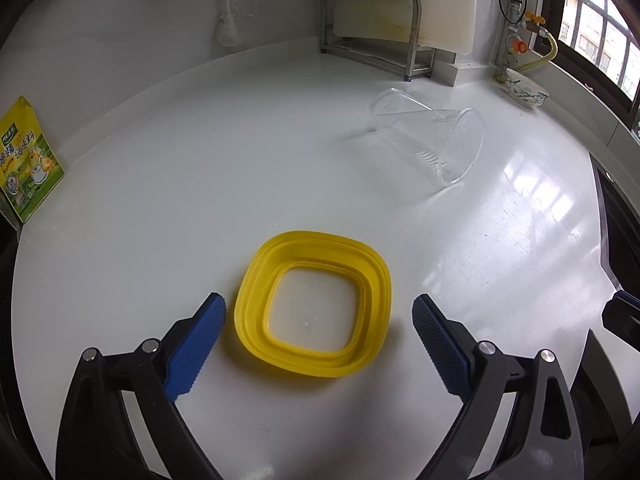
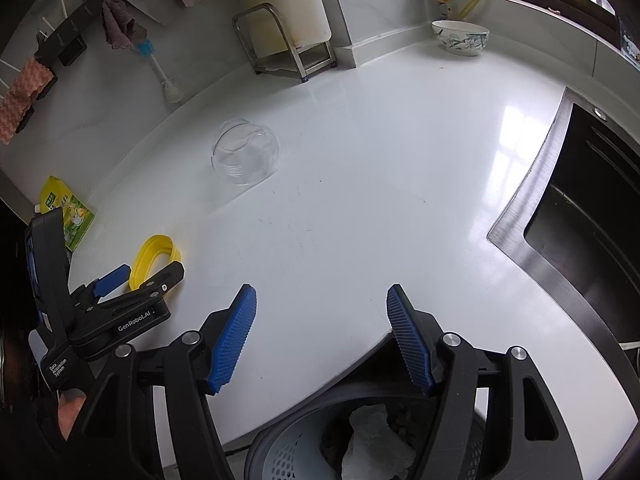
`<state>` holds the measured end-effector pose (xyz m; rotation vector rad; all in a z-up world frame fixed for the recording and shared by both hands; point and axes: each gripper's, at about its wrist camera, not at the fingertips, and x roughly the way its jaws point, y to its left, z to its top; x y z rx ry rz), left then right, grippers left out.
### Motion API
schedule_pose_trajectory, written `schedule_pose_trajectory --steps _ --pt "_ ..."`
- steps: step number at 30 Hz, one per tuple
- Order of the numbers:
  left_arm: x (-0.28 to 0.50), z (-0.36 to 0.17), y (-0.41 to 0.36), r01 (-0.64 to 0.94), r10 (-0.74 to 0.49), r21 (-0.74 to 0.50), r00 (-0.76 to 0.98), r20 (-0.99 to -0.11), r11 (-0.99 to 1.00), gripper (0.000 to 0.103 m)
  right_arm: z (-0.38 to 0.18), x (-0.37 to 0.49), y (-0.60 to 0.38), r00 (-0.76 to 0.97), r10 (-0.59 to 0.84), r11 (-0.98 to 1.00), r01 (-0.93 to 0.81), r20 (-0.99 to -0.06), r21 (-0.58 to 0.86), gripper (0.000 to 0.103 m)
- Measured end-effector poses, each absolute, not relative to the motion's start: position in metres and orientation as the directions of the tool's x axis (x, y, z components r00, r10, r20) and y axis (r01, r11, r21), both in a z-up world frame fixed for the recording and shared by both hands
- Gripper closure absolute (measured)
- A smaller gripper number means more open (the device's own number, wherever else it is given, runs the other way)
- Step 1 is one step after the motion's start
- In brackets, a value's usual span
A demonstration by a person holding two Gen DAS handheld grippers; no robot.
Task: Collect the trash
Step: 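Grasp the yellow square lid with the left tool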
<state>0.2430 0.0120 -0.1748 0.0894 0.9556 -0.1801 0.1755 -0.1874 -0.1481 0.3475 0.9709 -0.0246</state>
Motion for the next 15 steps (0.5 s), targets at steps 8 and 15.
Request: schedule_pose_trajectory --steps 8,15 --pt "0.241 -0.175 0.014 0.211 -0.135 -0.02 0.547 -0.826 0.977 0.034 -0.146 0.187 -0.178 0.571 0.131 0.946 0.172 -0.811 0.274 0.038" --pt "0.248 -0.165 0.027 0.194 -0.156 -0.055 0.556 -0.816 0.979 0.034 -0.142 0.197 -0.17 0.576 0.125 0.949 0.168 -0.808 0.266 0.038"
